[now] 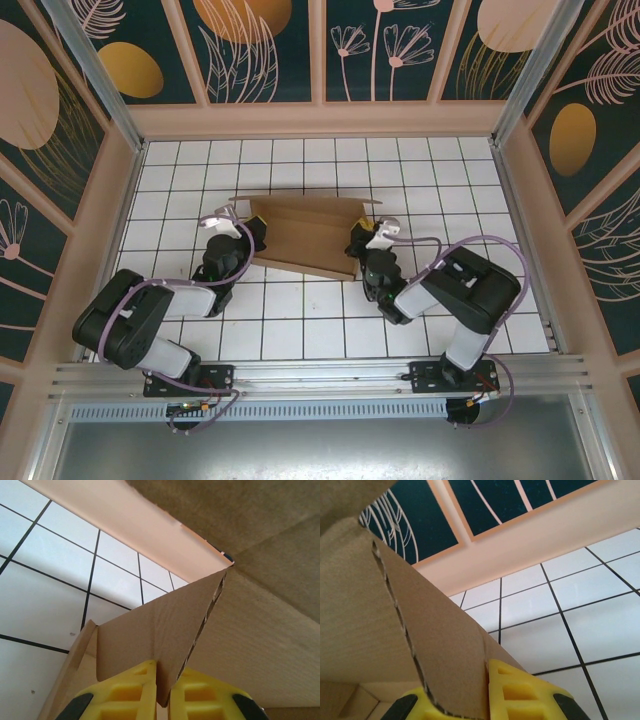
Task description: Fold the paper box
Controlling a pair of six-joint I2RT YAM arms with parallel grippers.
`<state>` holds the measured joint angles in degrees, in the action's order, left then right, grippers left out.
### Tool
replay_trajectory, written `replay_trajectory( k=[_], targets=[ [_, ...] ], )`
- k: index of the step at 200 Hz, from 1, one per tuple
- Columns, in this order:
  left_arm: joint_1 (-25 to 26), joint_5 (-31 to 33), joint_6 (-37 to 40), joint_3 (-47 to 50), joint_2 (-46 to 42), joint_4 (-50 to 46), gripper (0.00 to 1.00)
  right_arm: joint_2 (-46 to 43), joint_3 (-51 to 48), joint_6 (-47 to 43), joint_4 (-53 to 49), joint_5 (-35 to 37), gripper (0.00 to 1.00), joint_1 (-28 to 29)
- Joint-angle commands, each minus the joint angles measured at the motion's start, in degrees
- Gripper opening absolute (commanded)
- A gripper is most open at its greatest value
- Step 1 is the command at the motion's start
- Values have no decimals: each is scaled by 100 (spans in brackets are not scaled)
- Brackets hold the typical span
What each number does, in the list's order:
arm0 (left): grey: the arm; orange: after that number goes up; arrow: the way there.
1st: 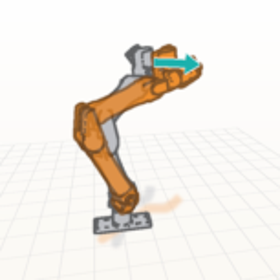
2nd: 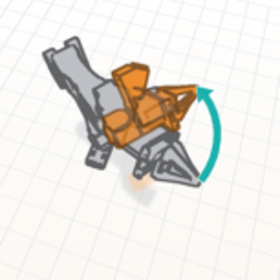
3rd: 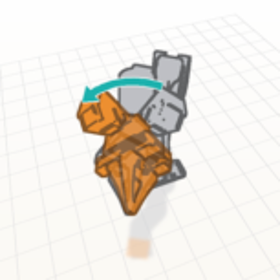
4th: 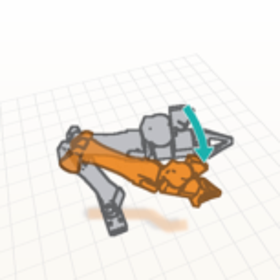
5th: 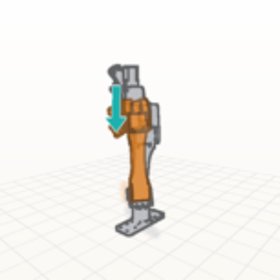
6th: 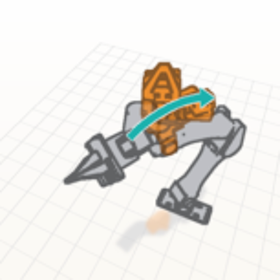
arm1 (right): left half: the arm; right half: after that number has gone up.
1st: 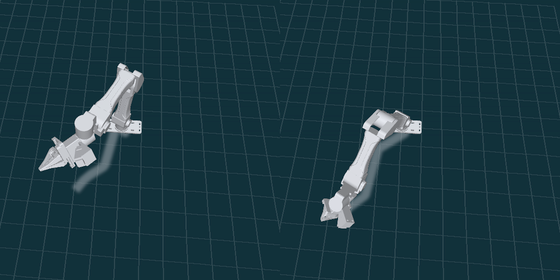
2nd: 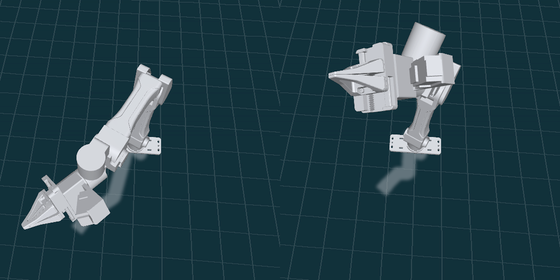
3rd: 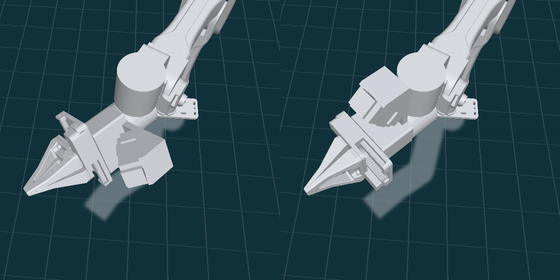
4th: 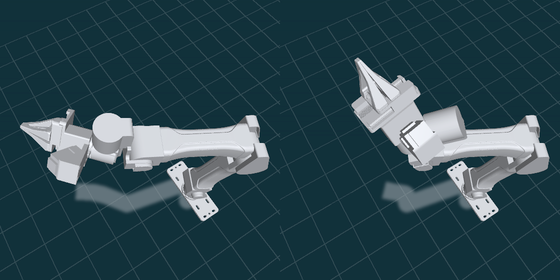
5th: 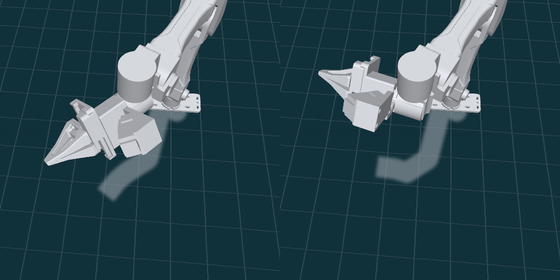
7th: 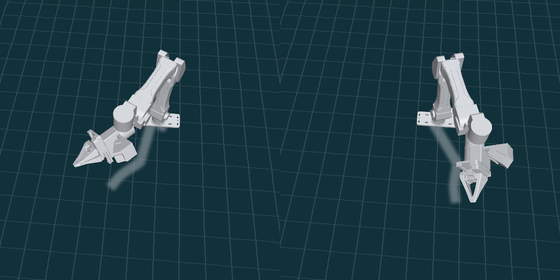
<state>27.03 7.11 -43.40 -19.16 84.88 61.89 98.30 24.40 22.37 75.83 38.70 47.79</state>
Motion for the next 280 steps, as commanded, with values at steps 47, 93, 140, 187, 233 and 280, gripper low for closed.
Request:
replay_trajectory(
  k=[47,93,140,187,233,280],
  targets=[
    [241,-1166,-775,97,-262,-637,11,-281,1491,1521,-3087,257,8,221],
    [312,-1253,-688,217,-329,-878,10,-120,1186,2085,-3136,-7,1,196],
    [329,-1407,-677,455,-331,-864,9,-229,856,2633,-3177,-126,2,256],
    [329,-1289,-497,603,-428,-1132,8,-164,333,2158,-2345,-198,2,444],
    [330,-1174,-385,769,-470,-1402,7,24,-146,1859,-1767,-91,4,639],
    [330,-937,-319,920,-484,-1726,6,188,-529,1623,-1071,-42,7,709]
  ],
)
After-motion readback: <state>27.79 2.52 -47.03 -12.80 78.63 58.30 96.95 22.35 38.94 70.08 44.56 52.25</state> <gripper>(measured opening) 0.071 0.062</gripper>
